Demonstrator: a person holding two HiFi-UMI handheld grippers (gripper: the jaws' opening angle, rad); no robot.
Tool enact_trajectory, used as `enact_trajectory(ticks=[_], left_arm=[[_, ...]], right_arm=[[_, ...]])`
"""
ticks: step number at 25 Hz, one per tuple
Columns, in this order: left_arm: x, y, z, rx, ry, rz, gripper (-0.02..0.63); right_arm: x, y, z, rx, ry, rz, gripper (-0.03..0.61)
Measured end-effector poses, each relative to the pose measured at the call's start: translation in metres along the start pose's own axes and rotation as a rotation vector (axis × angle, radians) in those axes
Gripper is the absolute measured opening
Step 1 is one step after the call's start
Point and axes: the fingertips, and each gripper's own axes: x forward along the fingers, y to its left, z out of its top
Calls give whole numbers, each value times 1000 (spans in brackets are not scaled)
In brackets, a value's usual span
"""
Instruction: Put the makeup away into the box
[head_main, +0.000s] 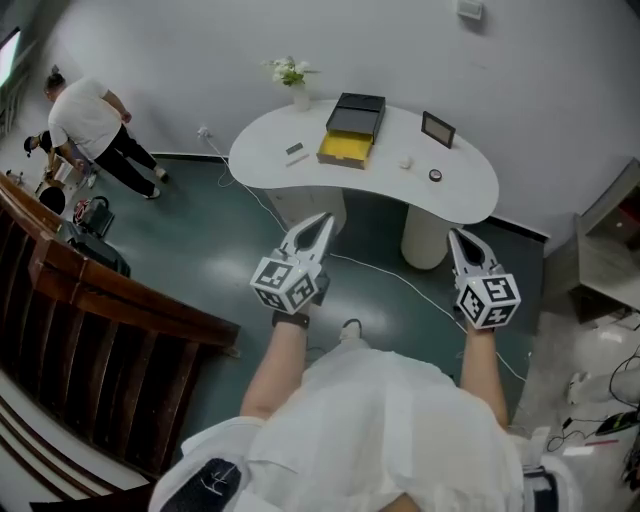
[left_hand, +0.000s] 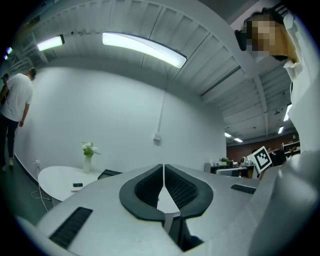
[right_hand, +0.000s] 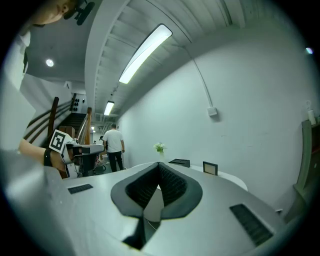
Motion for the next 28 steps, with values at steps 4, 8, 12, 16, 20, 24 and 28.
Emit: enact_trajectory(ticks=[4,8,12,16,20,24,28], left_arm=[[9,8,-1,-7,-1,3,25],[18,20,-4,-20,-1,9,25],[27,38,-10,-36,-3,18,25],[37,63,-14,-51,-4,24,25],[51,96,-17,-62,-8,28,25],[71,132,-18,-76,-4,22,25],[95,172,-16,-91,-3,15,25]], right_arm=[[9,-4,0,3,2,2,9],[22,-9,-5,5,20,5,9],[41,-14,-8,15,25,14,9],[66,-18,-6,52,0,15,9],[100,-17,-9,45,10,24,11],[141,-18,-11,37,31,24,11],[186,-23,-7,39,37,17,11]])
